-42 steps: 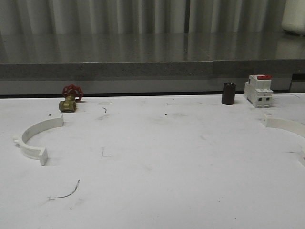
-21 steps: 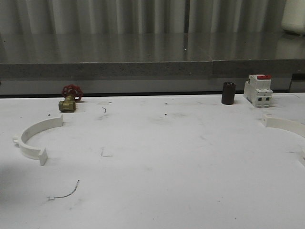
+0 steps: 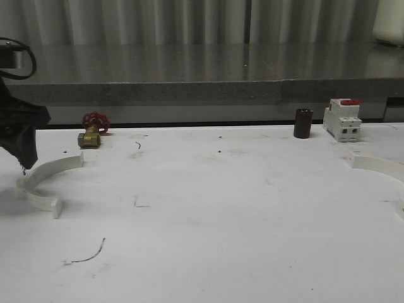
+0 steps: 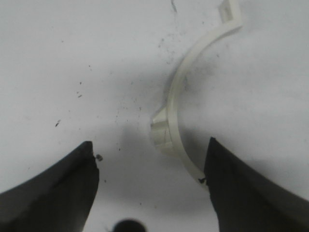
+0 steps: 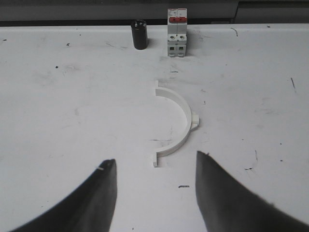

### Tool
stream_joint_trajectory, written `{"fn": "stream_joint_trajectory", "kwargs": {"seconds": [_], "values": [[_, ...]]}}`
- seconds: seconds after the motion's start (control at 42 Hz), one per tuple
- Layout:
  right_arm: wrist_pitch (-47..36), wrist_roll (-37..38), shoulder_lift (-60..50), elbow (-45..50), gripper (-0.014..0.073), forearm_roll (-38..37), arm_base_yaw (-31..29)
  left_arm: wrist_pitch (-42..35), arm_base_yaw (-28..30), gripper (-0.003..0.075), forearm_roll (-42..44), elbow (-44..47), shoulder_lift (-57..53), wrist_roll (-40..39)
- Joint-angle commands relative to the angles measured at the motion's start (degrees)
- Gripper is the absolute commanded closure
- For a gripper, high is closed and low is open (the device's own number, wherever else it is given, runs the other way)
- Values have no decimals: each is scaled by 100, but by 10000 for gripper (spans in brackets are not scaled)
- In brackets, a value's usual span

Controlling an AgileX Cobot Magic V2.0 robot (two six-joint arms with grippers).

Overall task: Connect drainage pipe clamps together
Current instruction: 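Lower the left gripper and grasp the end of the white half-ring clamp, then carry the clamp half toward the table center and release it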

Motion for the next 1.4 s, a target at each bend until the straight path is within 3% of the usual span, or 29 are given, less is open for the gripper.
{"fn": "stream_joint_trajectory", "kwargs": {"seconds": [0.0, 0.357, 0.69, 0.976, 1.238, 1.381], "values": [[-372, -10, 34, -164, 186, -2, -33, -166, -18, 261, -103, -348, 31, -91], [-372, -10, 34, -164, 186, -2, -33, -245, -31, 272, -415, -478, 454, -91], [-372, -10, 34, -164, 186, -2, -33, -459, -31, 577, -358, -478, 454, -91], [-372, -10, 34, -164, 186, -2, -33, -269, -50, 699, -358, -490, 454, -91], [-372, -10, 34, -164, 186, -2, -33, 204, -943, 710, -448, -1134, 454, -105], [-372, -10, 34, -164, 186, -2, -33, 258, -1604, 710, -353, -1678, 603, -874]]}}
